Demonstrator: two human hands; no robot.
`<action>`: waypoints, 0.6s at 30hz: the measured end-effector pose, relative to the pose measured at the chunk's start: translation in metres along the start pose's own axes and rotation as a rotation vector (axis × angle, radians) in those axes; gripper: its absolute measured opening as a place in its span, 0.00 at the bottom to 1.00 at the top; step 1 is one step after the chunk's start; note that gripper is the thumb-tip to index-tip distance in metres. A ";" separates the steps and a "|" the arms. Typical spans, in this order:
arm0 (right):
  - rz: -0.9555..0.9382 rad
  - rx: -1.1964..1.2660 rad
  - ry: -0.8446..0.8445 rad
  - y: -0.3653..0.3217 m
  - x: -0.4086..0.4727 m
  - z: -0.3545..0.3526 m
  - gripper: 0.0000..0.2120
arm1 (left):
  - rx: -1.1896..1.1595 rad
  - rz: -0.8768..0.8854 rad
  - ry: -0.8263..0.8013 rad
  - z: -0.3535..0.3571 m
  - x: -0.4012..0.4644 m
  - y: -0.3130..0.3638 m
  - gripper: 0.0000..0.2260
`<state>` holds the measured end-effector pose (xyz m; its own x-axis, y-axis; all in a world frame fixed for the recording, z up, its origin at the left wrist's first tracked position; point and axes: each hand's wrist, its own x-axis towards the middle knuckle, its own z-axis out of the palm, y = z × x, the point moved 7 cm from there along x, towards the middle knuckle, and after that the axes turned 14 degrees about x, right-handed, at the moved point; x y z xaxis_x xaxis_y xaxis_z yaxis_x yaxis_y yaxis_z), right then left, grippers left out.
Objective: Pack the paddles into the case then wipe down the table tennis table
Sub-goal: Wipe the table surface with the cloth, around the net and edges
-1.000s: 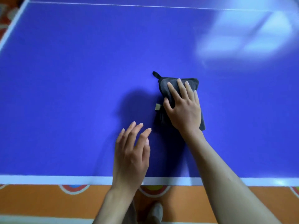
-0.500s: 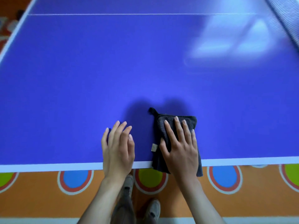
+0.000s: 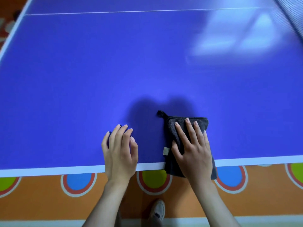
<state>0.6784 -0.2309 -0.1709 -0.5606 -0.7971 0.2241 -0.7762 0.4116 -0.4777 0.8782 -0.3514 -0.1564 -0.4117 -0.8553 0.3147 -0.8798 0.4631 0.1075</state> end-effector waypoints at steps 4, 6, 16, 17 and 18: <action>0.040 -0.038 0.009 -0.012 -0.001 0.005 0.28 | -0.095 0.023 0.046 0.001 0.000 -0.001 0.13; 0.059 -0.055 0.005 -0.025 -0.003 0.008 0.28 | -0.263 0.028 0.052 -0.001 0.002 -0.007 0.12; -0.002 -0.069 -0.048 -0.160 -0.014 0.083 0.28 | -0.290 -0.103 0.017 -0.028 0.007 -0.149 0.12; -0.008 -0.065 -0.053 -0.178 -0.016 0.092 0.28 | -0.283 -0.118 0.019 -0.031 0.008 -0.170 0.12; -0.011 -0.063 -0.054 -0.196 -0.017 0.101 0.28 | -0.277 -0.133 0.019 -0.035 0.009 -0.192 0.12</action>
<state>0.8689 -0.3425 -0.1674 -0.5369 -0.8239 0.1818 -0.7997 0.4282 -0.4209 1.0518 -0.4398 -0.1410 -0.2902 -0.9094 0.2979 -0.8263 0.3951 0.4013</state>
